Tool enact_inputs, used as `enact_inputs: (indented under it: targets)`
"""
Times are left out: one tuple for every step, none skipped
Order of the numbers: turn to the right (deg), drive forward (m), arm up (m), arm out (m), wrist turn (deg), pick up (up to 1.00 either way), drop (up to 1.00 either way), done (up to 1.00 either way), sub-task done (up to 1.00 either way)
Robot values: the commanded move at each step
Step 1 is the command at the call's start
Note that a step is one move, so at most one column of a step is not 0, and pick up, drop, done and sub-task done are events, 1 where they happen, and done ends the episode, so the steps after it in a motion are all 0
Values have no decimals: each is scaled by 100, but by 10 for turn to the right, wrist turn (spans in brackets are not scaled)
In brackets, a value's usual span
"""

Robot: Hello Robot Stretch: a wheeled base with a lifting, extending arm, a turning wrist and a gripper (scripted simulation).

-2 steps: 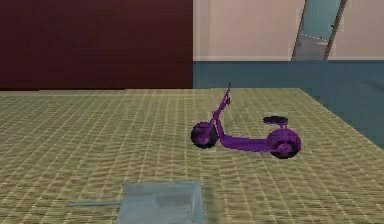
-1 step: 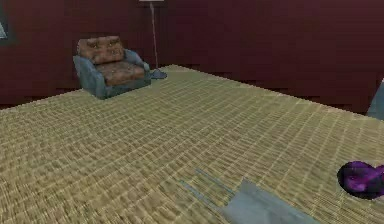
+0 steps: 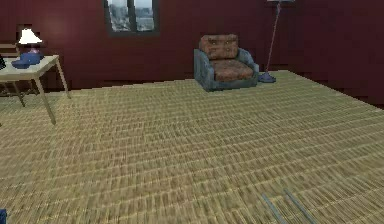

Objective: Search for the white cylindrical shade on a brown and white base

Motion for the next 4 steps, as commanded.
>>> enact_inputs:
  targets:
    - [0,90,0,0,0,0,0,0,0]
    - [-450,0,0,0,0,0,0,0,0]
    - [-240,0,0,0,0,0,0,0,0]
    - [0,65,0,0,0,0,0,0,0]
